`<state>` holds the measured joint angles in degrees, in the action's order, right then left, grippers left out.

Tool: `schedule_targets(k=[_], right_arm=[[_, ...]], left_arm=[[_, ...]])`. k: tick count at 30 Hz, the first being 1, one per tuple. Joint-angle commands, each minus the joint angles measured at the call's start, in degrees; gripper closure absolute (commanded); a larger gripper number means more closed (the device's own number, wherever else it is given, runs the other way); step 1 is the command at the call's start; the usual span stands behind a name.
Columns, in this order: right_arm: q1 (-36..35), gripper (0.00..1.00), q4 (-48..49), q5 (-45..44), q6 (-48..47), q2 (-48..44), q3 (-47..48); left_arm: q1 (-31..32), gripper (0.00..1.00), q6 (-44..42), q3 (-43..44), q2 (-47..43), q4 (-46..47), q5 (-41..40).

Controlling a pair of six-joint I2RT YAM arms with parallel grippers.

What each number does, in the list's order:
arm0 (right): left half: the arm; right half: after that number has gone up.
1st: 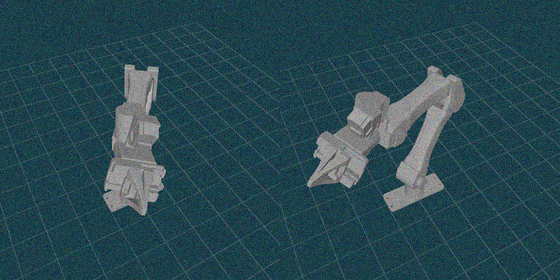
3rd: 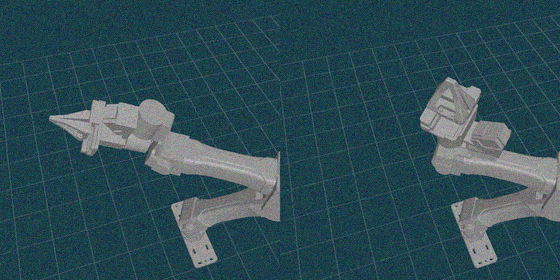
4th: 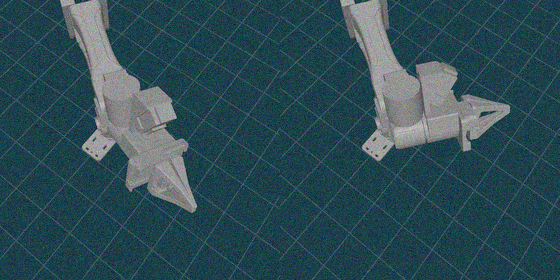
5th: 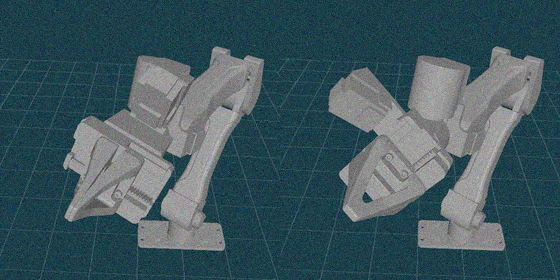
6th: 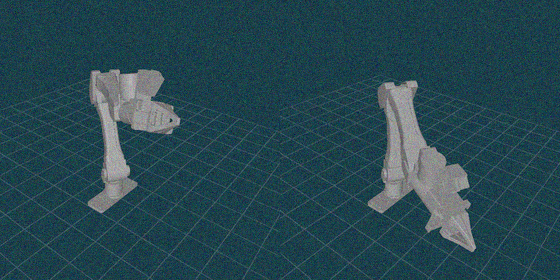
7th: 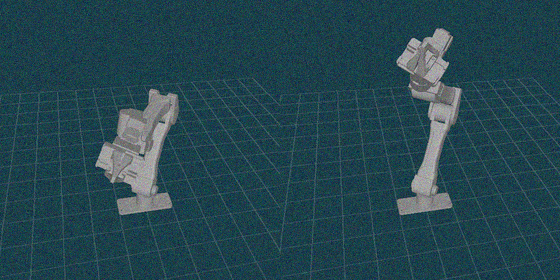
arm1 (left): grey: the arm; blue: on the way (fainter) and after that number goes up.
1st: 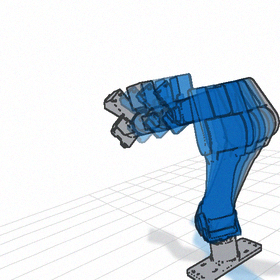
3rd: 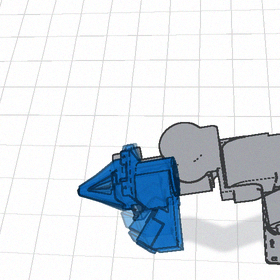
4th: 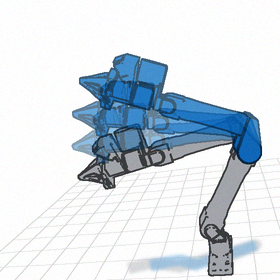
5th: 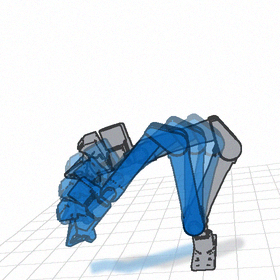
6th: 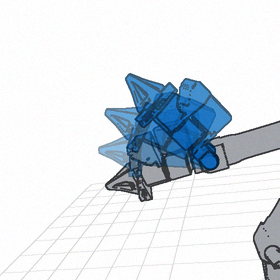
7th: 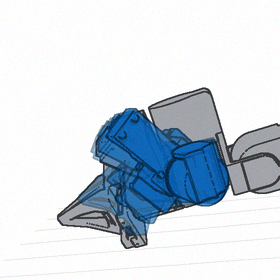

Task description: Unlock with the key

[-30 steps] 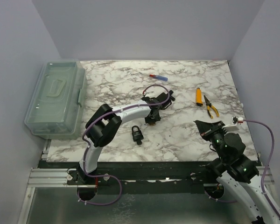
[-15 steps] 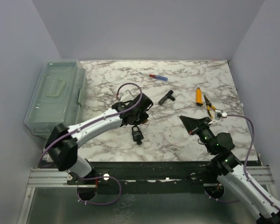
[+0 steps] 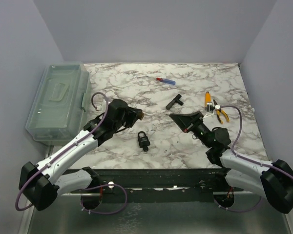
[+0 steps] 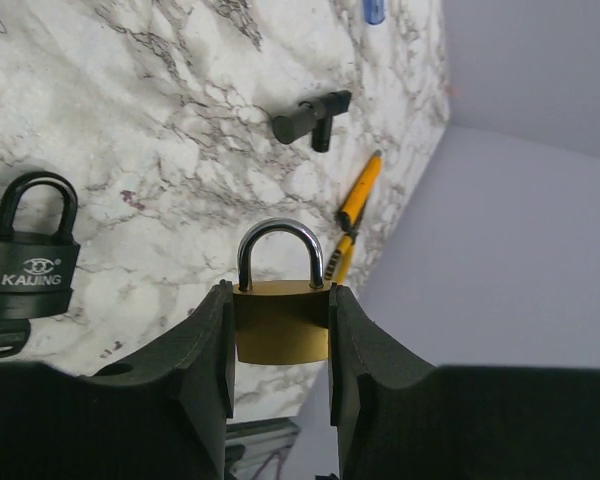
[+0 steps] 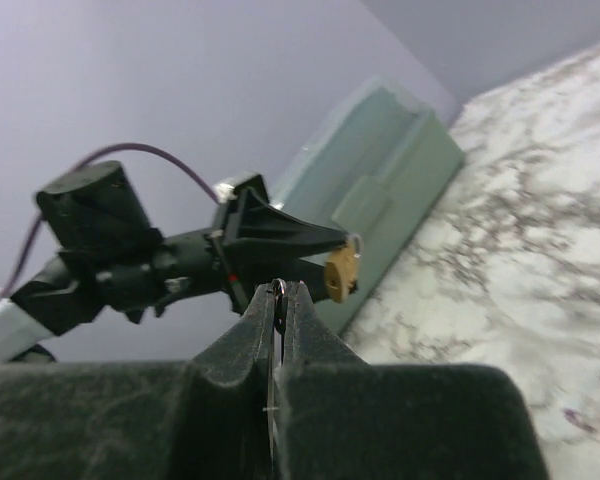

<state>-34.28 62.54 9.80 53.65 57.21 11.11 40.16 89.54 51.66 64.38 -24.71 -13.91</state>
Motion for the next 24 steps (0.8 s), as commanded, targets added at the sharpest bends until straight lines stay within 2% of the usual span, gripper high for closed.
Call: schedule_targets(k=[1, 8, 14, 24], right_arm=[[-3.2, 0.99, 12.5, 1.1, 1.1, 3.5, 4.6], [-10.4, 1.0, 15.2, -3.2, -4.6, 10.4, 9.0], [-15.3, 0.99, 18.3, -8.0, -9.0, 15.9, 11.0], [-17.9, 0.99, 17.3, -13.1, -10.2, 21.1, 12.1]], left_arm=[[-3.0, 1.0, 7.9, -4.7, -6.4, 8.8, 7.0], [-4.1, 1.0, 18.0, -10.6, -9.8, 14.8, 13.6], [-4.1, 1.0, 23.2, -14.8, -11.9, 22.0, 13.6], [-4.1, 1.0, 24.7, -17.2, -13.8, 24.4, 12.3]])
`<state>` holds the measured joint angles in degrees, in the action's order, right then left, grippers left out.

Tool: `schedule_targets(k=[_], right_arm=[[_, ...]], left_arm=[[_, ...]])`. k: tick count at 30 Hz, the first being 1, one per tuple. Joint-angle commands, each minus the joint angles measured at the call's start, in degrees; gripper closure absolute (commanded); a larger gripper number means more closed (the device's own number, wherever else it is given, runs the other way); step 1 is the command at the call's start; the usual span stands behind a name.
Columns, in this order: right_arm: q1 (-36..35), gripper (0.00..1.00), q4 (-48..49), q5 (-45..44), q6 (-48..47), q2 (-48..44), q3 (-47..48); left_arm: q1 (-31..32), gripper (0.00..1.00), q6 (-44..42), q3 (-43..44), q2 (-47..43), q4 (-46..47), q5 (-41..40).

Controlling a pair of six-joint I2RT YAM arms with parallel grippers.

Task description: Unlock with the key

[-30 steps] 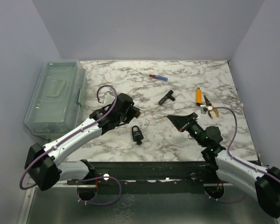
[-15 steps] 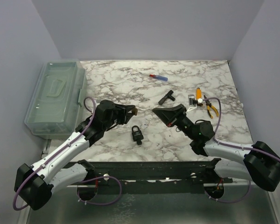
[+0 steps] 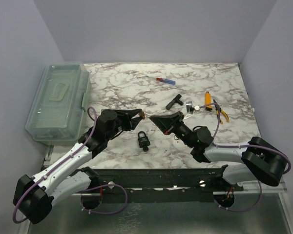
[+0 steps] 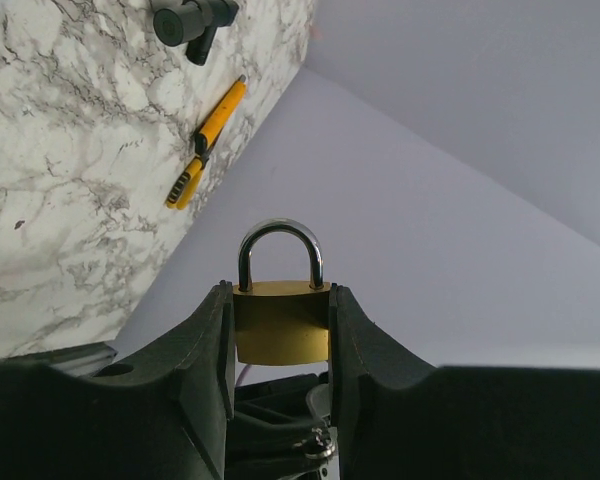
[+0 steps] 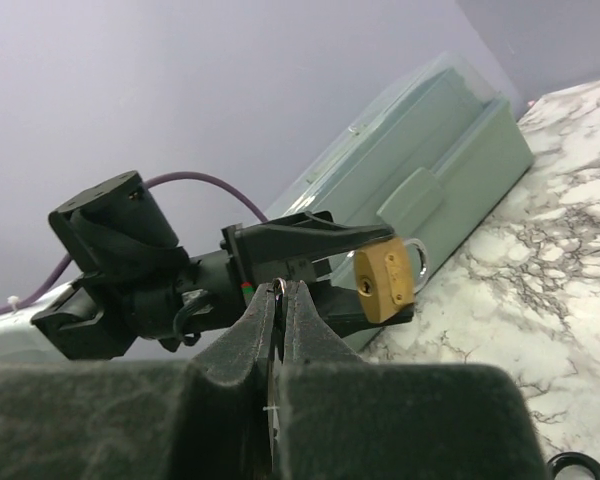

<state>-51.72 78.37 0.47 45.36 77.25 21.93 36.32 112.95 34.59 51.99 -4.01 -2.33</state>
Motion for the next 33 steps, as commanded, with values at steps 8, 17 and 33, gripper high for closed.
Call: schedule_targets(k=[8, 17, 33], right_arm=[[-0.6, 0.99, -0.8, -4.0, -2.2, 2.4, 2.8], [-1.1, 0.99, -0.8, -4.3, -2.1, 5.1, 3.8], [-1.1, 0.99, -1.9, -4.9, -1.3, 7.0, 4.8]], left_arm=[[-0.3, 1.0, 0.8, -0.4, -1.8, 3.7, 0.3], [-0.3, 1.0, 0.9, -1.3, -2.3, 3.7, 0.0], [-0.3, 1.0, 0.7, -1.7, -2.8, 3.7, -1.0]])
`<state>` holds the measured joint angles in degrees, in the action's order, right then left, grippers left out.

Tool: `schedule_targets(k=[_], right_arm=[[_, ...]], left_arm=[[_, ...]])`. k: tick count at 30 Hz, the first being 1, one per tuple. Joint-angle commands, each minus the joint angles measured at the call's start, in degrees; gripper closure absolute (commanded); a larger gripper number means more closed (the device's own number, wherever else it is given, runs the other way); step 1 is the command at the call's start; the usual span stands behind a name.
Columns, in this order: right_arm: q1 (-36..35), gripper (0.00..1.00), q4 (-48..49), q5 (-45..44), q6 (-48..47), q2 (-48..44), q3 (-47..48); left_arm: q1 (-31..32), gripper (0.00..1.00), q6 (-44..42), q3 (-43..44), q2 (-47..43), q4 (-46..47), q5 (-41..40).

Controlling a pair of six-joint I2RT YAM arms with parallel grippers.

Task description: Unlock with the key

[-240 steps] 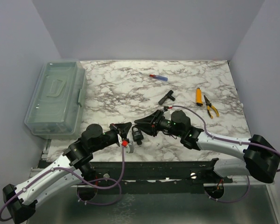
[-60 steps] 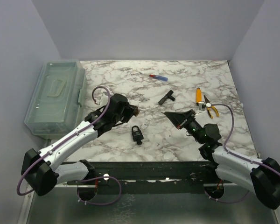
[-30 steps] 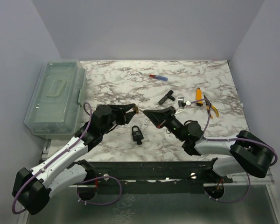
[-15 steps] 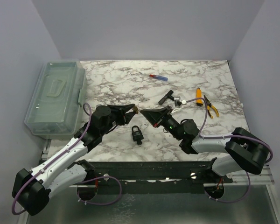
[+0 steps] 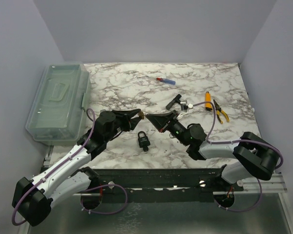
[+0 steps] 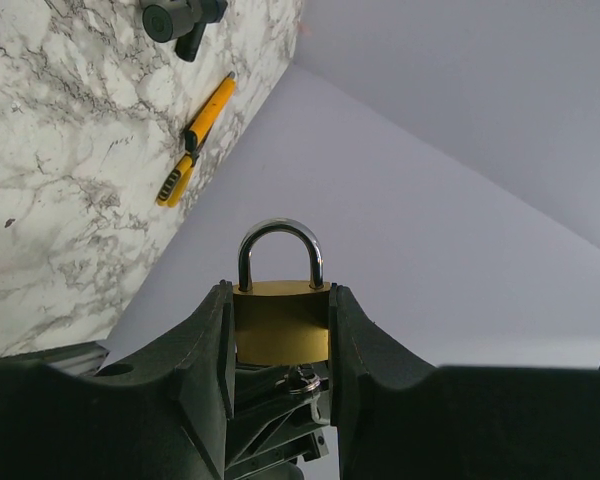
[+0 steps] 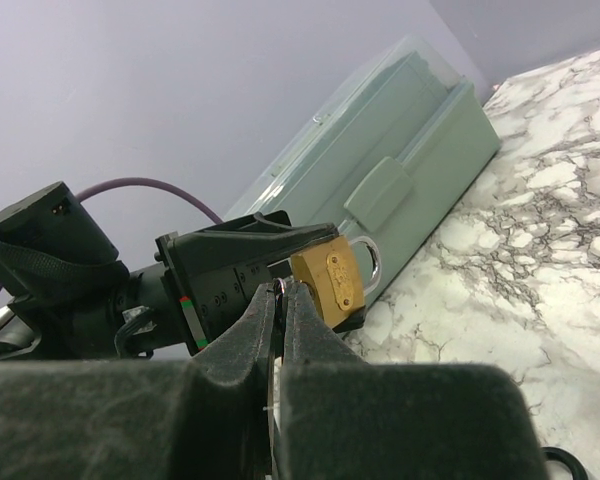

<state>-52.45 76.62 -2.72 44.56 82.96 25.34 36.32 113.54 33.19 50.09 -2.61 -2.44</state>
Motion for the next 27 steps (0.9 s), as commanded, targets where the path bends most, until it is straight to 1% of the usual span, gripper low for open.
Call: schedule_targets(k=[1, 27], right_arm=[[-0.4, 0.99, -0.1, -1.7, -0.4, 1.6, 1.5], [-0.5, 1.0, -0.5, -0.7, 2.6, 3.1, 0.9]], left_arm=[[-0.3, 1.0, 0.2, -0.2, -0.8, 2.3, -0.9], [-0.2, 1.0, 0.7, -2.1, -2.0, 2.3, -4.8]])
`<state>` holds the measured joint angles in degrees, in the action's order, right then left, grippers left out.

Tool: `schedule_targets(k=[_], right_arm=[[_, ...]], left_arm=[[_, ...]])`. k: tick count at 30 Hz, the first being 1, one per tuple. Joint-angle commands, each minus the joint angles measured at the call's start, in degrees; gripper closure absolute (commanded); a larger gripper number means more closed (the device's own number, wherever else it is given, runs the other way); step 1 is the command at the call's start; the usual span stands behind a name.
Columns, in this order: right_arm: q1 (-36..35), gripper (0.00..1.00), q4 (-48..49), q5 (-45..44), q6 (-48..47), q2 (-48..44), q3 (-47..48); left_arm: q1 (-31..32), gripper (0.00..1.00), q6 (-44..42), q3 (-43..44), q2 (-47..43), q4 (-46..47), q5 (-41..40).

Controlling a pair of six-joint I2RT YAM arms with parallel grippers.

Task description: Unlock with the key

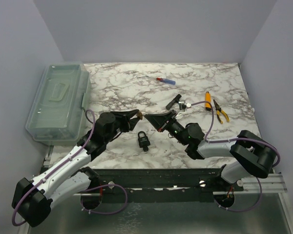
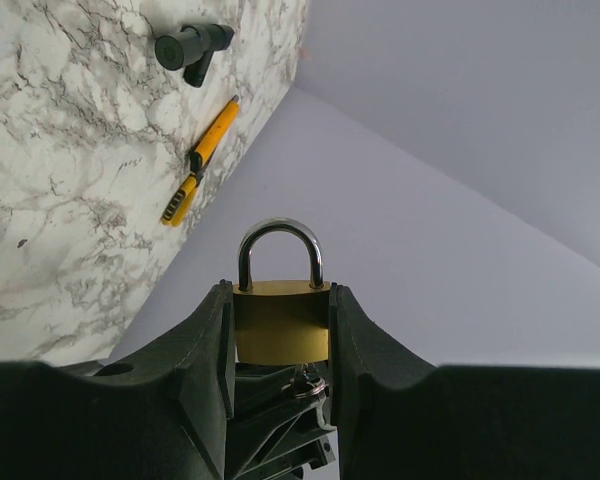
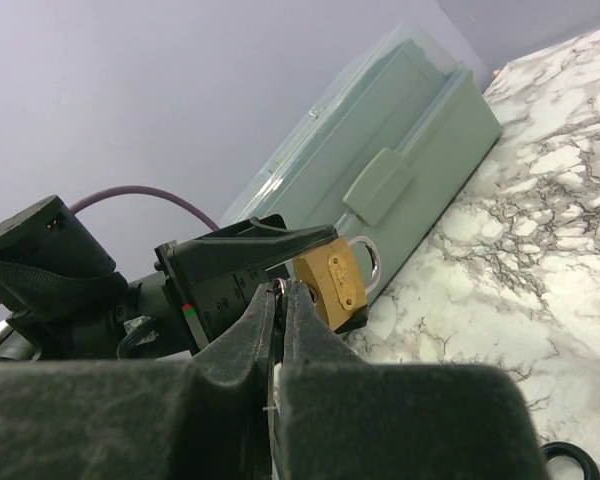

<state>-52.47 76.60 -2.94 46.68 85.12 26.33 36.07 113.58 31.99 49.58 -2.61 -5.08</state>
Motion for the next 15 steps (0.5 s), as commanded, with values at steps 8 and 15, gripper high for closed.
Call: schedule_targets(k=[8, 15], right_arm=[[-0.4, 0.99, -0.8, -0.1, 0.8, 0.9, -0.1], [-0.6, 0.99, -0.5, 0.4, 1.7, 2.7, 0.6]], left_arm=[[0.0, 1.0, 0.8, -1.3, -1.6, 2.3, -2.8], [0.0, 1.0, 0.4, -0.8, -1.8, 2.3, -3.0]])
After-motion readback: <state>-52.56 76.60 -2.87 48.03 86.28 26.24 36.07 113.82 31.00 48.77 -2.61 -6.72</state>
